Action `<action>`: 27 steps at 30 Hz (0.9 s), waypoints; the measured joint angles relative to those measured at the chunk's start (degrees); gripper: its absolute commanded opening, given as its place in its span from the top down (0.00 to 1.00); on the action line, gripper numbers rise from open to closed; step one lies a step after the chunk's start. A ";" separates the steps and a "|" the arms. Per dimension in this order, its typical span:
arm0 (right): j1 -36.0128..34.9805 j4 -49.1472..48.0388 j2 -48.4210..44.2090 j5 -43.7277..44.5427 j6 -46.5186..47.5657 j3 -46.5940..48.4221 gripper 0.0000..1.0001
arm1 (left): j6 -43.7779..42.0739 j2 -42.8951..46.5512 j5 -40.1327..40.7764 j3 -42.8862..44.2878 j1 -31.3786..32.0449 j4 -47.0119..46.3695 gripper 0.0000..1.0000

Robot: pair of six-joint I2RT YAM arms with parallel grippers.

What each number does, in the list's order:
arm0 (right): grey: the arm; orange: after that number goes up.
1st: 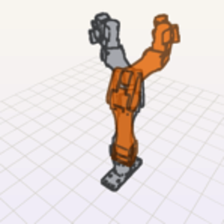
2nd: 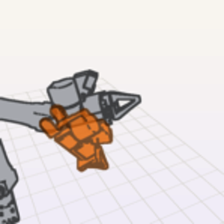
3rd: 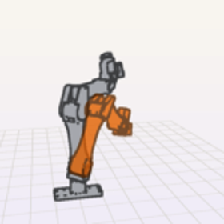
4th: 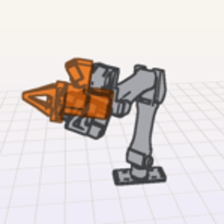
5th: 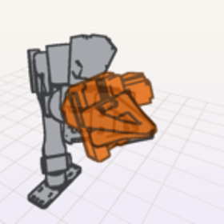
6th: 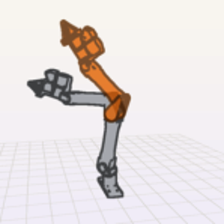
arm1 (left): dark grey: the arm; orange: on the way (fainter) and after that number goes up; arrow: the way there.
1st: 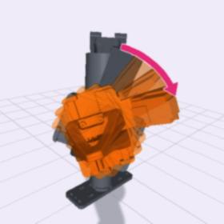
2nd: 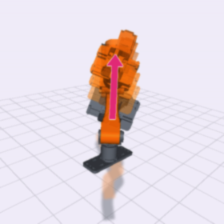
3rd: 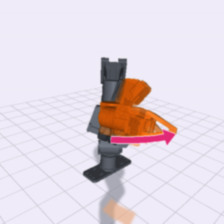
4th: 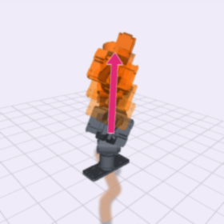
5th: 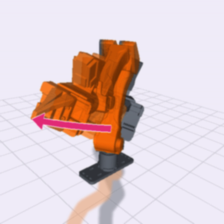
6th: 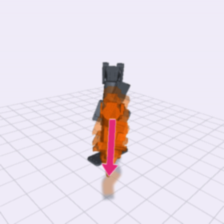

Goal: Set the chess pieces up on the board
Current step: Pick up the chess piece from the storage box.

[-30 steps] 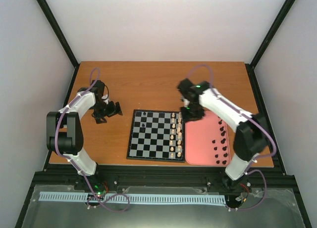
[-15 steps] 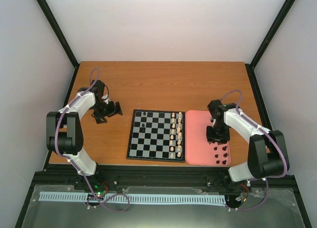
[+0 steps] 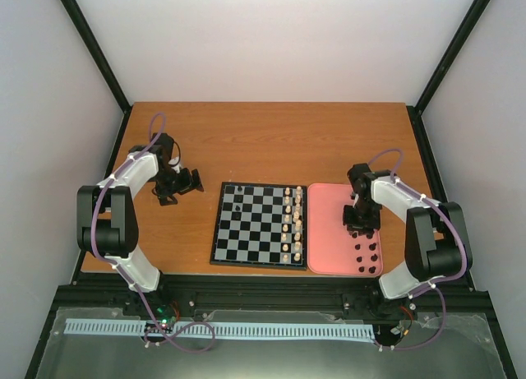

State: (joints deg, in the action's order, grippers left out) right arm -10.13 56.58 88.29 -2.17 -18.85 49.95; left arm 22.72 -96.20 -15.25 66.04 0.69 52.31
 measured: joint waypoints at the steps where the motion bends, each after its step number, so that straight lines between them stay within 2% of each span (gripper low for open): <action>1: 0.04 -0.11 0.04 0.00 0.13 -0.02 0.76 | 0.00 0.00 0.00 0.00 0.00 0.00 0.00; 8: 0.44 -0.72 0.04 0.00 0.74 -0.90 0.88 | 0.00 -0.26 0.00 0.00 0.00 0.00 0.00; 11: 0.46 -0.74 0.04 -0.02 0.74 -0.94 0.96 | 0.00 -0.42 0.00 0.00 0.00 0.00 0.00; 19: 0.37 0.35 -0.68 0.04 0.63 -0.15 0.97 | 0.00 -0.42 0.00 0.00 0.00 0.00 0.00; 23: -2.49 4.37 -1.07 0.63 0.20 8.26 0.97 | 0.00 -0.42 0.00 0.00 0.00 0.00 0.00; 27: -12.04 7.37 0.31 1.57 -0.94 21.77 0.97 | 0.00 -0.42 0.02 0.00 0.00 0.00 0.00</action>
State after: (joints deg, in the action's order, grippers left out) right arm -22.17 63.94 88.60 -0.60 -19.79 71.72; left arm 22.72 -96.62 -15.22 66.04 0.69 52.31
